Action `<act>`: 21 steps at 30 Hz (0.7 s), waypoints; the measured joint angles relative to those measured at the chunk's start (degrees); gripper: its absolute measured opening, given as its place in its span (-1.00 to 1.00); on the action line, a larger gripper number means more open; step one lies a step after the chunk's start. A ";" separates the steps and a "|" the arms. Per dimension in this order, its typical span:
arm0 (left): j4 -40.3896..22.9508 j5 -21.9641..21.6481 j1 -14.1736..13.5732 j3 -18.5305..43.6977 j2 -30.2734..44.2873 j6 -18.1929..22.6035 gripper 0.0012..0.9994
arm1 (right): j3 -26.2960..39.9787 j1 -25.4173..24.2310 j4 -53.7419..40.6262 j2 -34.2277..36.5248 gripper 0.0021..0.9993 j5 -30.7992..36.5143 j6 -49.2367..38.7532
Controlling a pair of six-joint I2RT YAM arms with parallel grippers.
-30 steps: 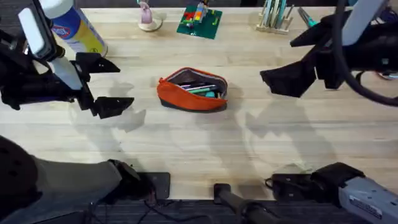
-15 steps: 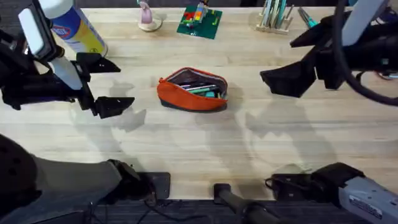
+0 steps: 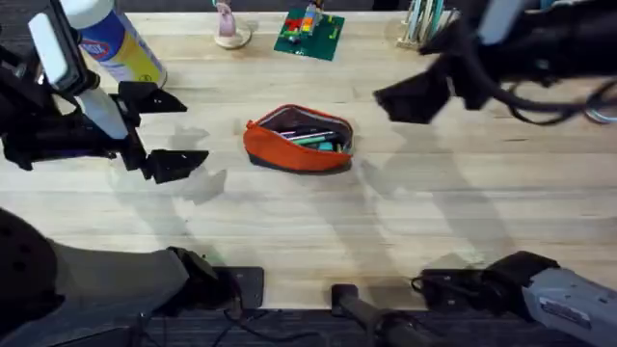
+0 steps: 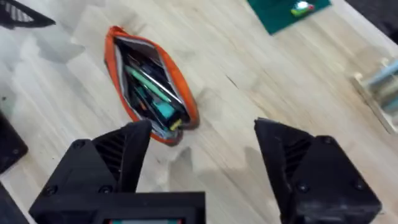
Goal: Unzip the bag, pick up the pens from the table one at a time and place them inside, then zip the bag closed.
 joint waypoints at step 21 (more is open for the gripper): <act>0.00 0.01 0.00 0.00 0.00 0.01 0.99 | 22.32 15.81 -3.56 28.83 0.99 -2.22 5.35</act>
